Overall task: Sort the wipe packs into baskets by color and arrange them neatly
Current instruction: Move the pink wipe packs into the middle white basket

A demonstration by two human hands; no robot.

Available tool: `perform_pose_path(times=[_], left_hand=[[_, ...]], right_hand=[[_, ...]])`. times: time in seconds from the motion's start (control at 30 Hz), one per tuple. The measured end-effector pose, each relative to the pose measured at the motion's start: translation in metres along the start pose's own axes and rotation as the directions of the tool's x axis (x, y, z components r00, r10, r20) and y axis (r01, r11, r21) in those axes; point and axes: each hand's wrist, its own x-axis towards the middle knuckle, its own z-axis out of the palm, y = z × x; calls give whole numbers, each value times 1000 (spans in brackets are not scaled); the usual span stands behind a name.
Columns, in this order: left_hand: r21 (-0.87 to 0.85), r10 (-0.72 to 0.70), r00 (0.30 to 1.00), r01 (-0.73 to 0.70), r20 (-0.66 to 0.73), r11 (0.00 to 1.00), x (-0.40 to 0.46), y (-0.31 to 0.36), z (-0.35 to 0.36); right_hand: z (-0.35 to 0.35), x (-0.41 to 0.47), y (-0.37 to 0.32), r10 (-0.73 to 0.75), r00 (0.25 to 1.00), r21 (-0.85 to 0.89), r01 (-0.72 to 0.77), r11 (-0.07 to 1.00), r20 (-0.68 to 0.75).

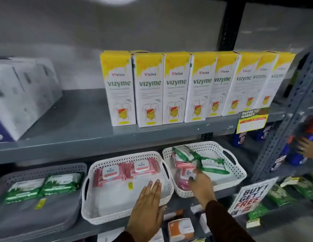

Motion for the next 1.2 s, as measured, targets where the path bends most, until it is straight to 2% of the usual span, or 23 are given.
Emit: perform_pose_path(times=[0.13,0.23,0.3,0.63,0.77,0.87,0.97,1.03,1.2], left_hand=[[56,-82,993,77,91,996,16,14,17],[87,-91,993,85,71,993,17,15,27],[93,-94,993,87,65,992,17,14,27],[52,-282,957,279,66,959,-5,-17,17],[75,-321,944,315,73,946,-11,-32,11],[87,-356,932,351,59,932,-15,-40,7],[88,-373,926,368,57,926,-20,-47,1],[76,-367,928,362,62,929,-24,-50,-1],[80,-346,935,340,77,937,-27,-50,-3]], right_hand=[[10,33,-1,66,990,-45,-61,997,124],[22,50,-2,68,990,-201,-43,979,119],[22,57,-3,80,991,-227,-54,972,106],[-39,37,-19,11,977,-80,6,997,213],[-45,11,-39,-171,956,51,163,985,239],[-20,-2,-64,-322,912,200,276,940,255],[27,-5,-82,-421,875,195,381,904,240],[60,-4,-88,-423,878,165,394,904,223],[106,-3,-78,-394,862,42,403,914,317]])
